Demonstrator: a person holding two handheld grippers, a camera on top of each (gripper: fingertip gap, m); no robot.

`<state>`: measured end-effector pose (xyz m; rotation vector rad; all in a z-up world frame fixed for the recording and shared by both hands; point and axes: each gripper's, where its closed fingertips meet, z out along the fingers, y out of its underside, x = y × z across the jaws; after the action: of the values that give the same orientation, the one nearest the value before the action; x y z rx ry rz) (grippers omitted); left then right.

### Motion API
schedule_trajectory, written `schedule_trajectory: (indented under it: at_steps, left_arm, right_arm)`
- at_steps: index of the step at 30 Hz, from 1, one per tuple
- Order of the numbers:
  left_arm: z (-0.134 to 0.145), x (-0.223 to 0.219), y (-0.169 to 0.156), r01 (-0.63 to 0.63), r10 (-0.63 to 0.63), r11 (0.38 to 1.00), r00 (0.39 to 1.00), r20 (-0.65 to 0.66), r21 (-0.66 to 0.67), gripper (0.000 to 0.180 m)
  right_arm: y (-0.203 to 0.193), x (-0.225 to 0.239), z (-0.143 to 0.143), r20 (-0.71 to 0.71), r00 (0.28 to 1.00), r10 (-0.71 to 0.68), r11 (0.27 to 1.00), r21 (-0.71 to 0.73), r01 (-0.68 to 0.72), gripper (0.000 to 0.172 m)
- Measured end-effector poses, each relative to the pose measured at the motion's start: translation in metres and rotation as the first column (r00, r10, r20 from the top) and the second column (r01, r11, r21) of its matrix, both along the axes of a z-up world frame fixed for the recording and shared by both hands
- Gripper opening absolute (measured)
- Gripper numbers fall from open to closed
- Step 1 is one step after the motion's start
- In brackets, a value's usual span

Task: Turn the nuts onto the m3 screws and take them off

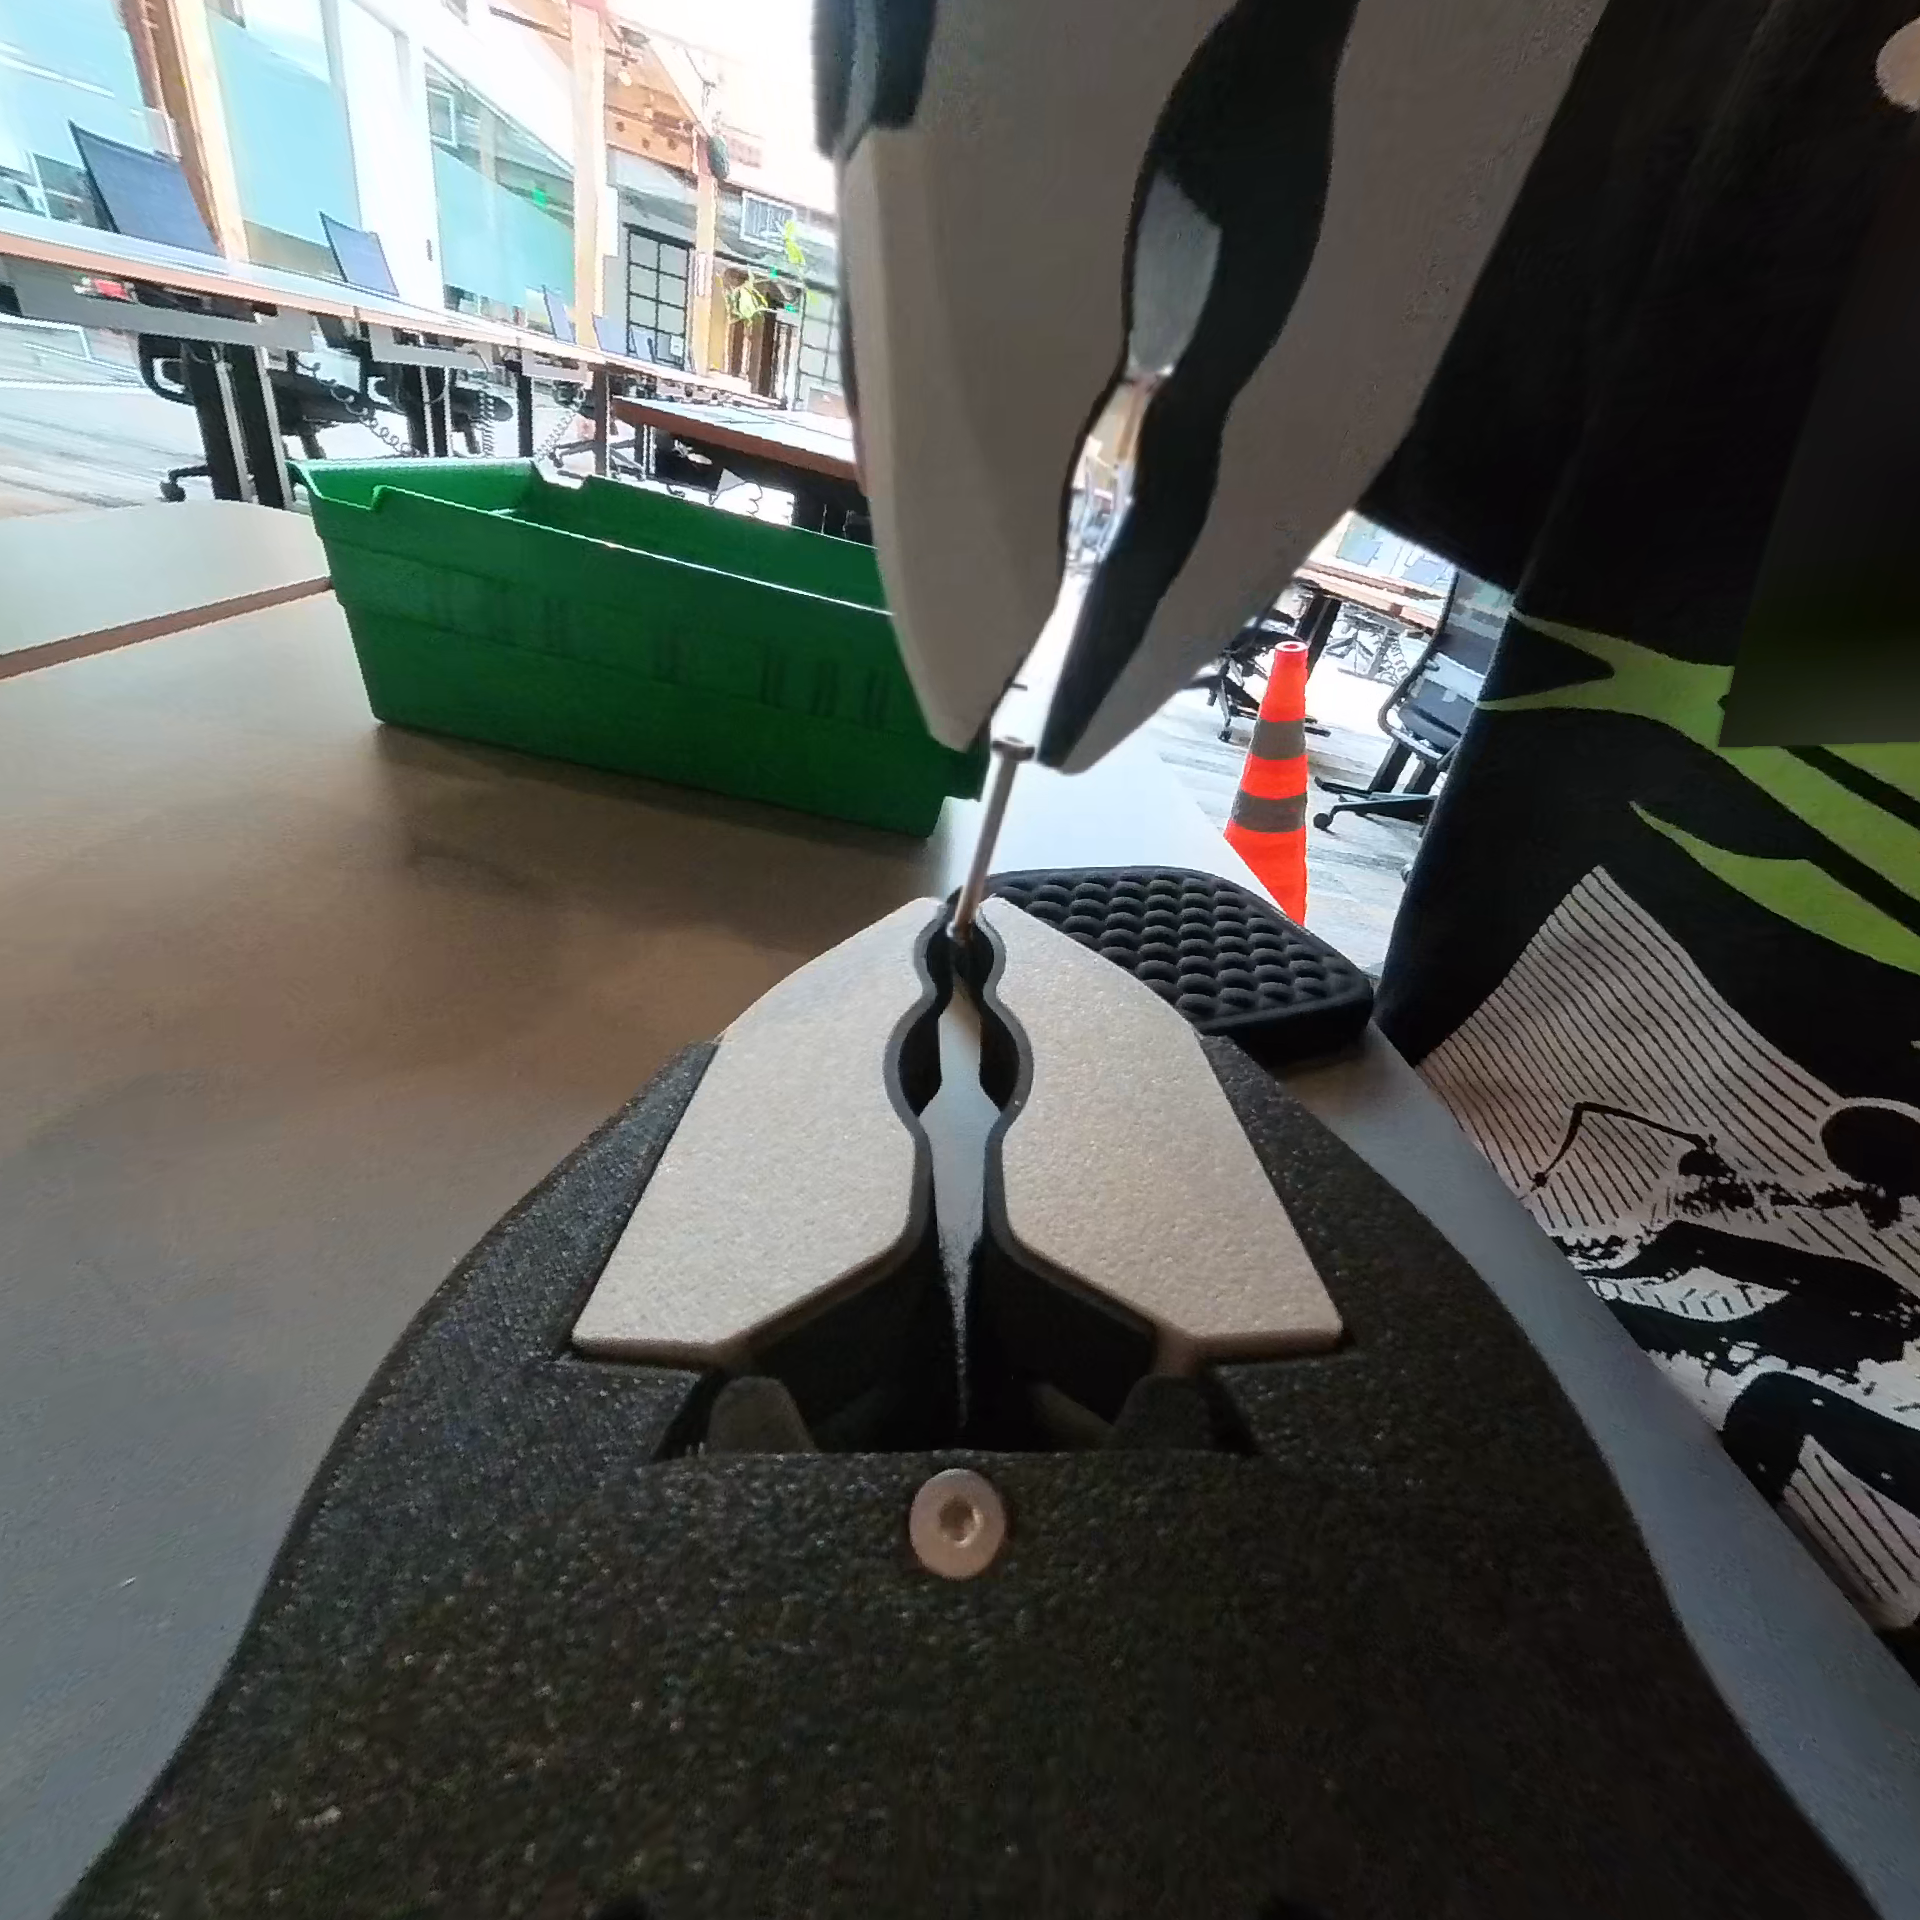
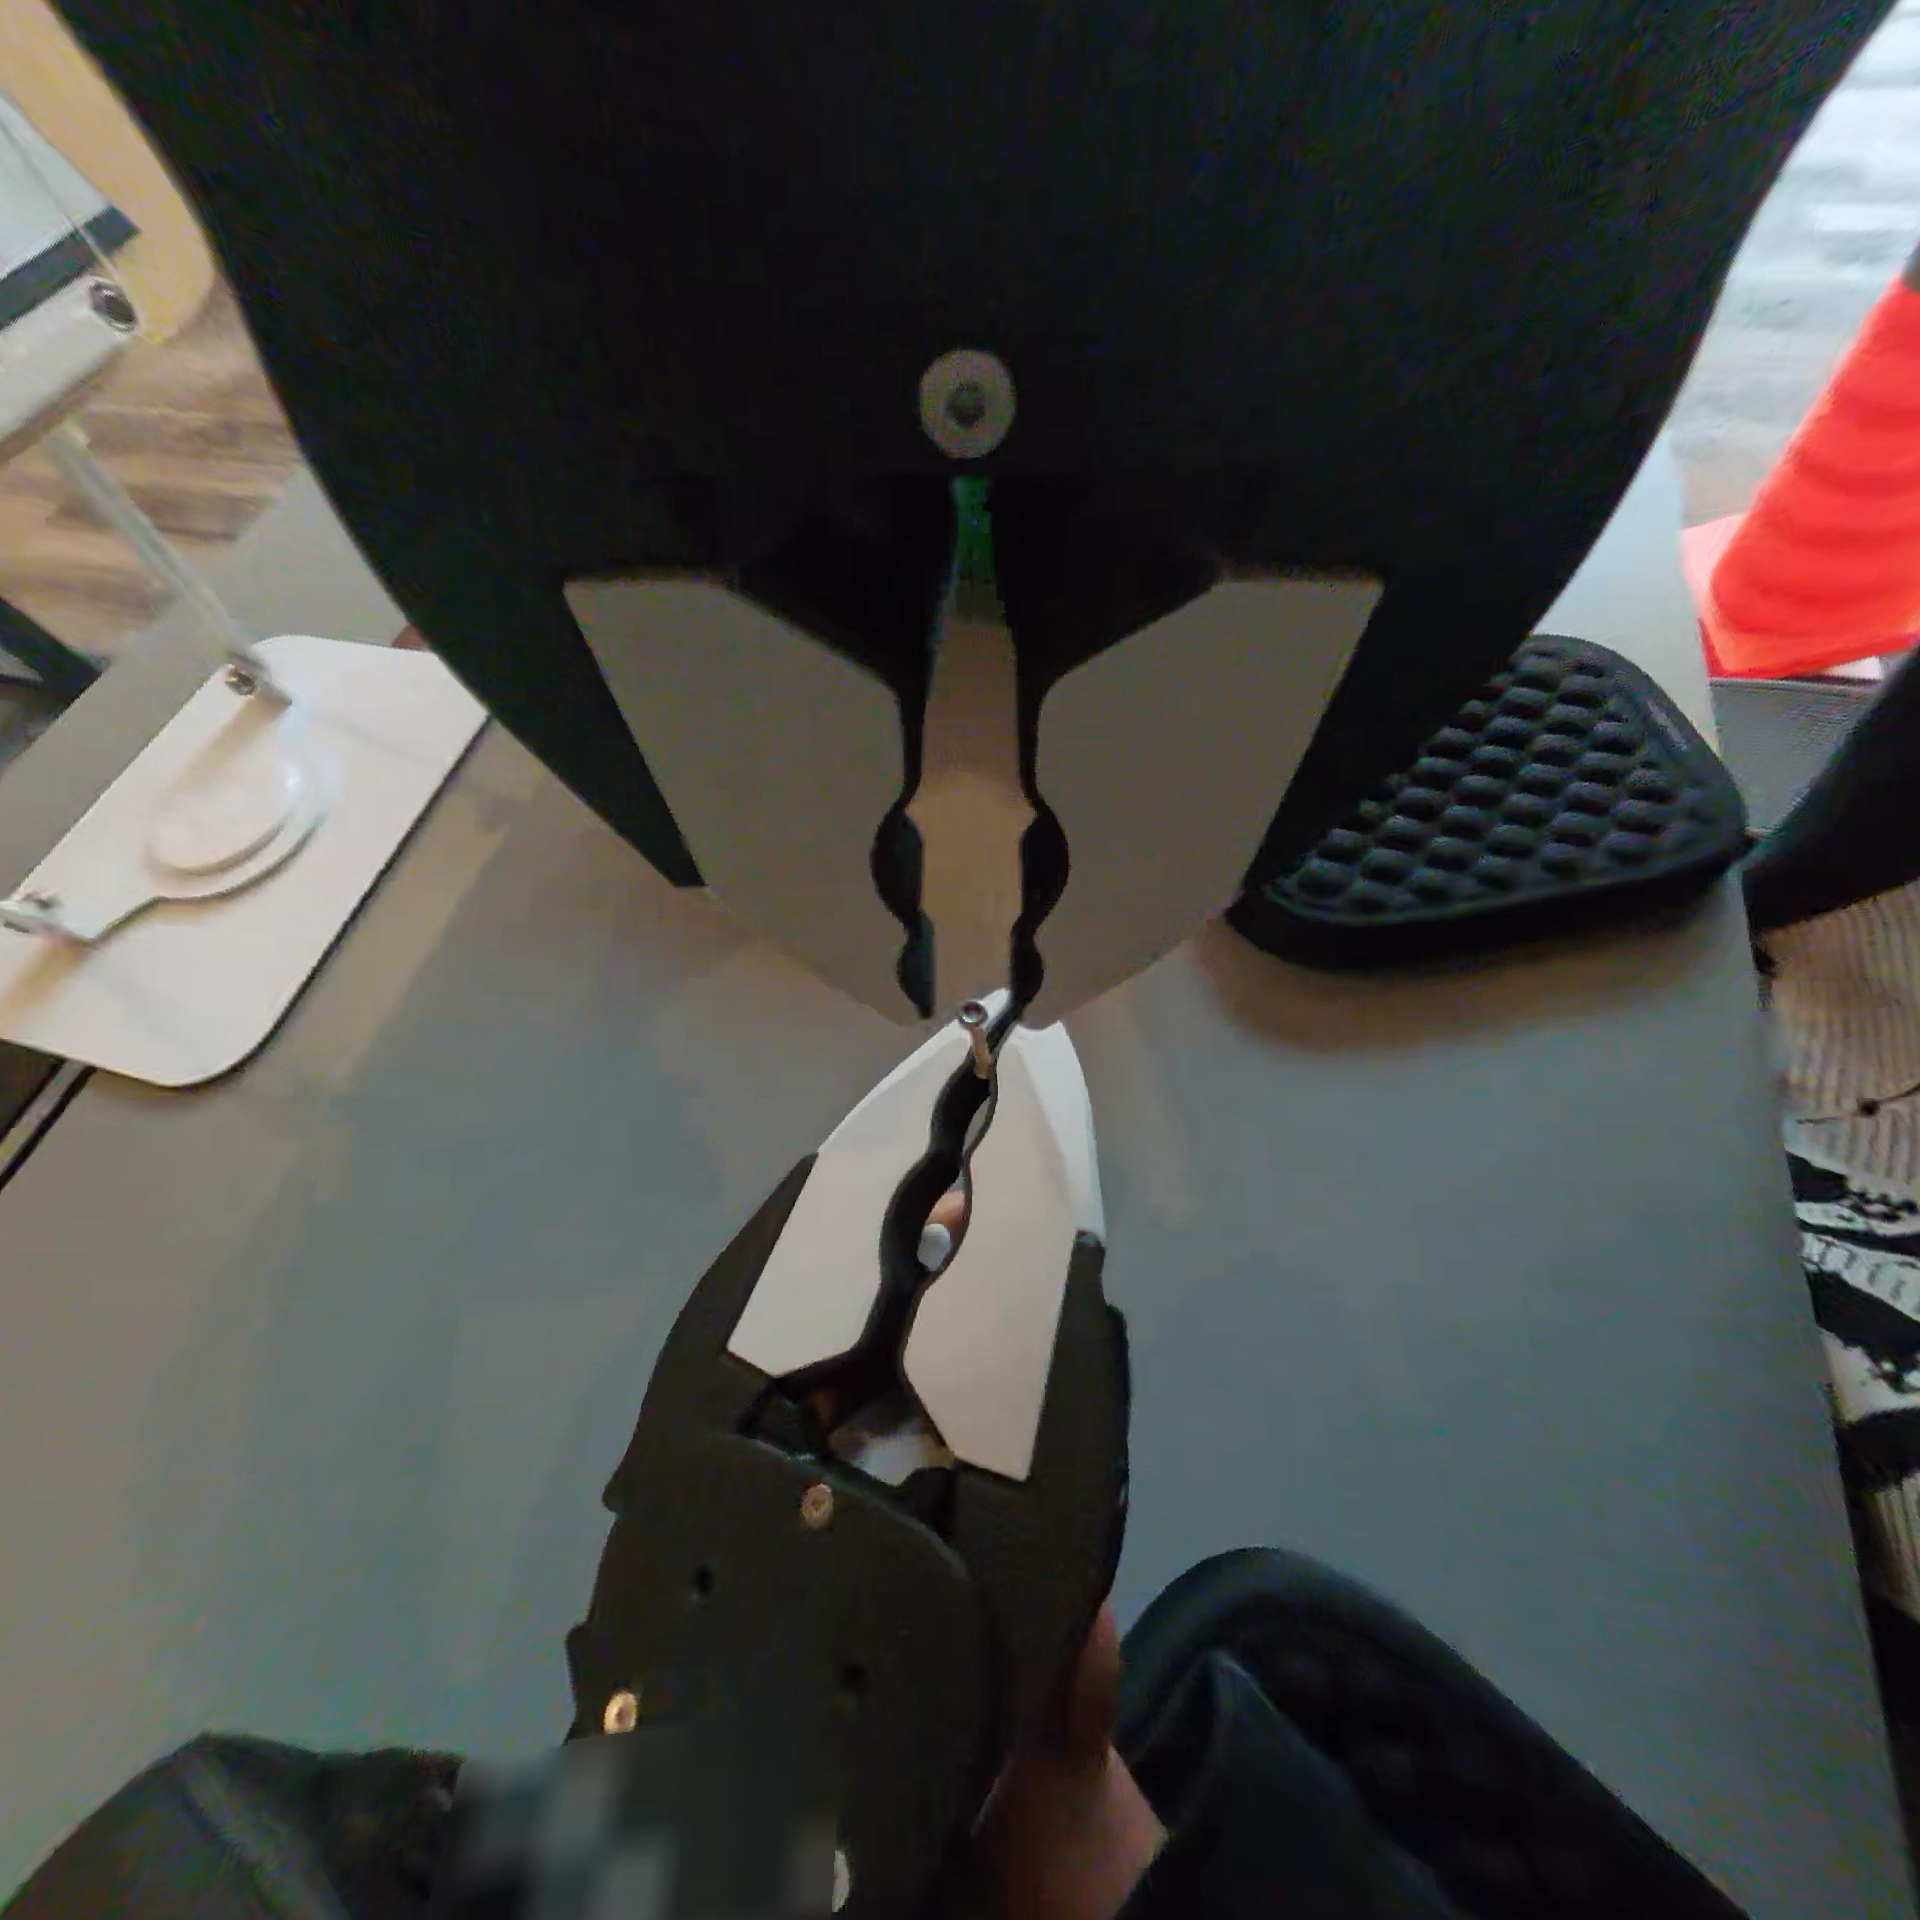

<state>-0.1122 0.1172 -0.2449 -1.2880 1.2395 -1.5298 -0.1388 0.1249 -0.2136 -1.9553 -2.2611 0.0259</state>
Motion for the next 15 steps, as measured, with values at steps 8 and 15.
schedule_trajectory:
  at_steps: [8, 15]
  left_arm:
    - [0.001, -0.001, -0.004, 0.032, -0.032, 0.999, 0.999, 0.008, 0.000, 0.000]
    - [0.001, -0.001, -0.006, 0.048, -0.048, 0.999, 0.999, 0.012, 0.000, 0.000]
  right_arm:
    - [-0.008, -0.001, 0.008, 0.004, 0.780, 0.626, 0.780, 0.016, -0.625, 0.022]
    - [-0.005, 0.000, 0.000, 0.057, 0.714, 0.698, 0.716, -0.068, -0.695, 0.013]
